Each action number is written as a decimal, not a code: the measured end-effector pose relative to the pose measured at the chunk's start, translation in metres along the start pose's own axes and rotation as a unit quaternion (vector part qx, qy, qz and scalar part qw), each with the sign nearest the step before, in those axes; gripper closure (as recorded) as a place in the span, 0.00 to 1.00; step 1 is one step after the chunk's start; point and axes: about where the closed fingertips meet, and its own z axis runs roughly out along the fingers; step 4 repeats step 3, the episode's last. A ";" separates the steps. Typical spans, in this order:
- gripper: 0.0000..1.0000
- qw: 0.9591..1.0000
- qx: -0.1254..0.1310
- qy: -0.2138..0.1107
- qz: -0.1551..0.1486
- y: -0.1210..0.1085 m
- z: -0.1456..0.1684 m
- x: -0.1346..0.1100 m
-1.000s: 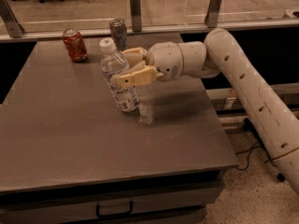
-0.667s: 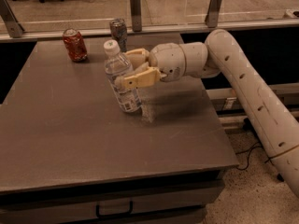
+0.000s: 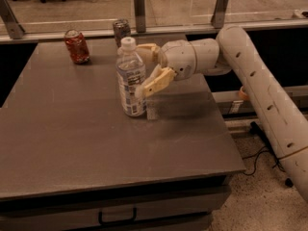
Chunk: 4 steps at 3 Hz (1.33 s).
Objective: Place blue plastic bottle upright
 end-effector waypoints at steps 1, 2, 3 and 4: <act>0.00 0.999 0.026 0.026 -0.005 -0.001 -0.022 -0.004; 0.00 0.994 0.082 0.070 -0.009 0.002 -0.059 -0.014; 0.00 0.994 0.086 0.074 -0.010 0.003 -0.062 -0.015; 0.00 0.994 0.086 0.074 -0.010 0.003 -0.062 -0.015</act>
Offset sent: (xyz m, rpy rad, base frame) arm 0.0240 -0.1230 0.0277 -0.1967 -0.0899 -0.3673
